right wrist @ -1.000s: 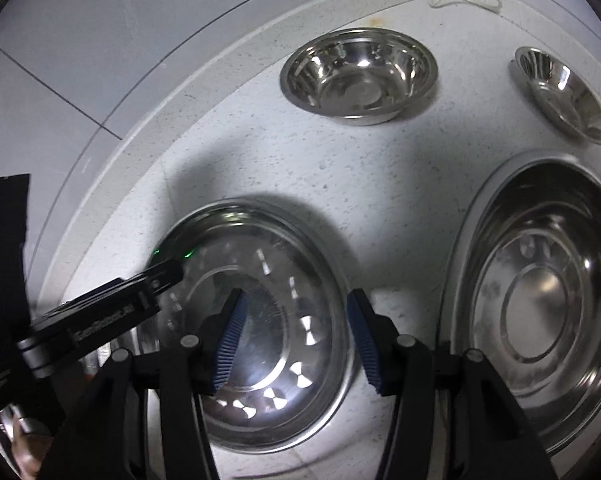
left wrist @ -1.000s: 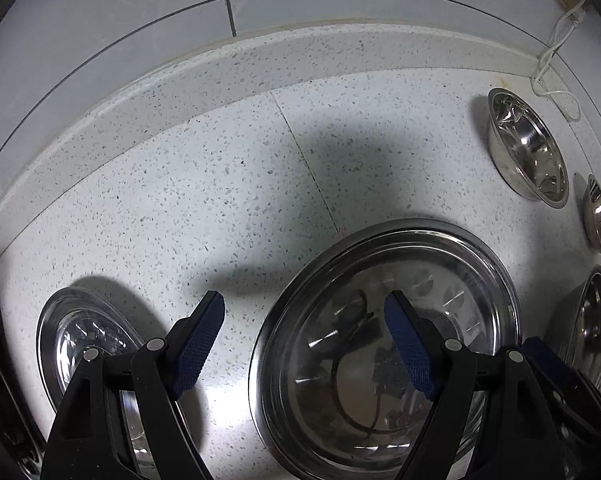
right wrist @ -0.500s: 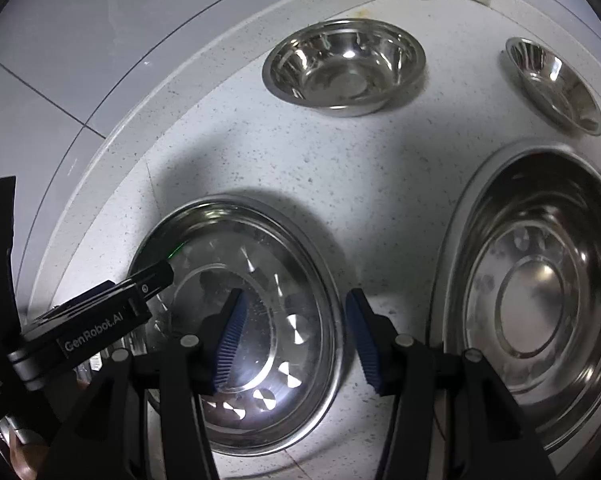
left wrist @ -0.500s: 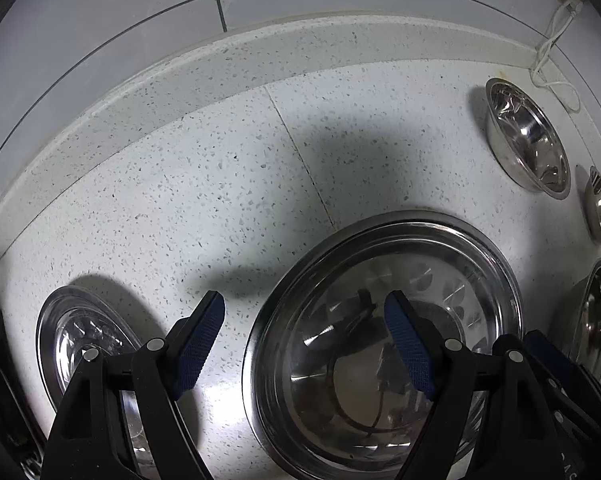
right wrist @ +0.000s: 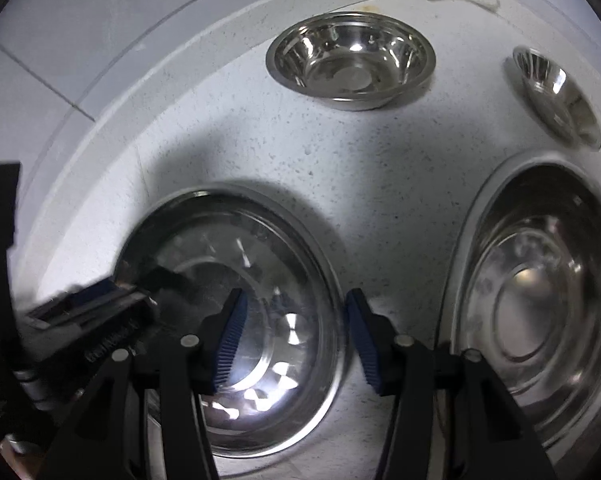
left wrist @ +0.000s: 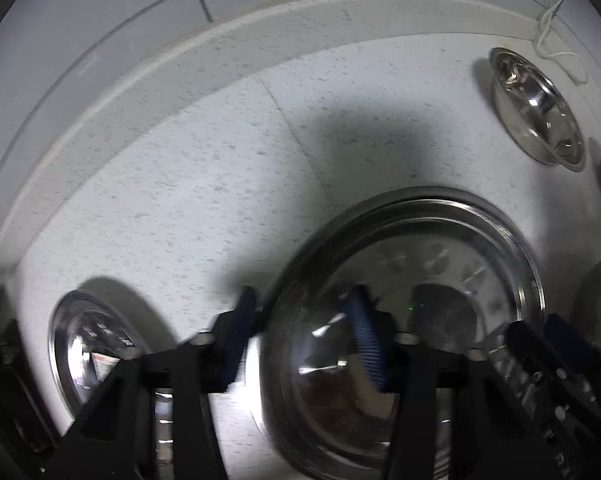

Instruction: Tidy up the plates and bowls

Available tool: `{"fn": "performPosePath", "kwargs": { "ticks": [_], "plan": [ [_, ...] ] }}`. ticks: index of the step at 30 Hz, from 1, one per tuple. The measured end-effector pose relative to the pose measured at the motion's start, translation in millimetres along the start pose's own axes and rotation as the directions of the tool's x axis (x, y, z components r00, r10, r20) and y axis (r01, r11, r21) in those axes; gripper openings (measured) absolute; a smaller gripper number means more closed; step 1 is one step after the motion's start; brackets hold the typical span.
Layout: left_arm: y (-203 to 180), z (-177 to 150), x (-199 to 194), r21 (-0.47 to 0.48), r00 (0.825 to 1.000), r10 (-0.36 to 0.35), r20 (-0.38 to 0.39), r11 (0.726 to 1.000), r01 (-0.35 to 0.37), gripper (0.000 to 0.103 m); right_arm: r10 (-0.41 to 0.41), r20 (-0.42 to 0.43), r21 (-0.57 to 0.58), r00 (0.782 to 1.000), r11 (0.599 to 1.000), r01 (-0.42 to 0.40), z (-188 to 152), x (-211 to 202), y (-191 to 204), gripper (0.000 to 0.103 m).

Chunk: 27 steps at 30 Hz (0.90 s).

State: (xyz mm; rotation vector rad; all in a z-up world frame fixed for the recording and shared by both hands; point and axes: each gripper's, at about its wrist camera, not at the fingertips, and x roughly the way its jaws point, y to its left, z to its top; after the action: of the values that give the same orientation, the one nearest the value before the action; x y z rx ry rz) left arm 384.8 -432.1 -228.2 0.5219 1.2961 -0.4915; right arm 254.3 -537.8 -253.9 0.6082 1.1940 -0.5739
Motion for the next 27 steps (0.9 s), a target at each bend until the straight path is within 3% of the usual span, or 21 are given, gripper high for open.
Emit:
{"fn": "performPosePath", "kwargs": {
  "ticks": [1,3,11,18,23,27],
  "plan": [
    [4,1,-1,-0.013,1.000,0.018,-0.002,1.000,-0.018,0.020,-0.039,0.005,-0.021,0.999,0.999,0.039,0,0,1,0.020],
    [9,3,-1,-0.020,1.000,0.018,-0.010,1.000,-0.018,0.018,-0.027,-0.010,-0.025,1.000,0.999,0.026,1,2,-1,0.009],
    [12,-10,-13,-0.016,0.998,0.059,-0.002,0.998,-0.059,0.017,-0.020,-0.021,-0.103,1.000,0.995,0.018,-5,-2,16,0.008],
    [37,-41,-66,-0.082,0.995,0.062,0.076,0.995,-0.056,0.017,0.027,0.035,-0.188,0.999,0.982,-0.019,-24,-51,41,0.008],
    [82,-98,-111,-0.177,0.984,0.099,0.145,0.981,-0.073,0.017,0.084,0.026,-0.287,0.996,0.955,-0.073,-61,-76,69,0.008],
    [119,-155,-125,-0.260,0.980,0.136,0.144,0.961,-0.095,0.017,0.138,-0.032,-0.394,0.990,0.908,-0.139,-107,-82,106,0.008]
  ]
}}
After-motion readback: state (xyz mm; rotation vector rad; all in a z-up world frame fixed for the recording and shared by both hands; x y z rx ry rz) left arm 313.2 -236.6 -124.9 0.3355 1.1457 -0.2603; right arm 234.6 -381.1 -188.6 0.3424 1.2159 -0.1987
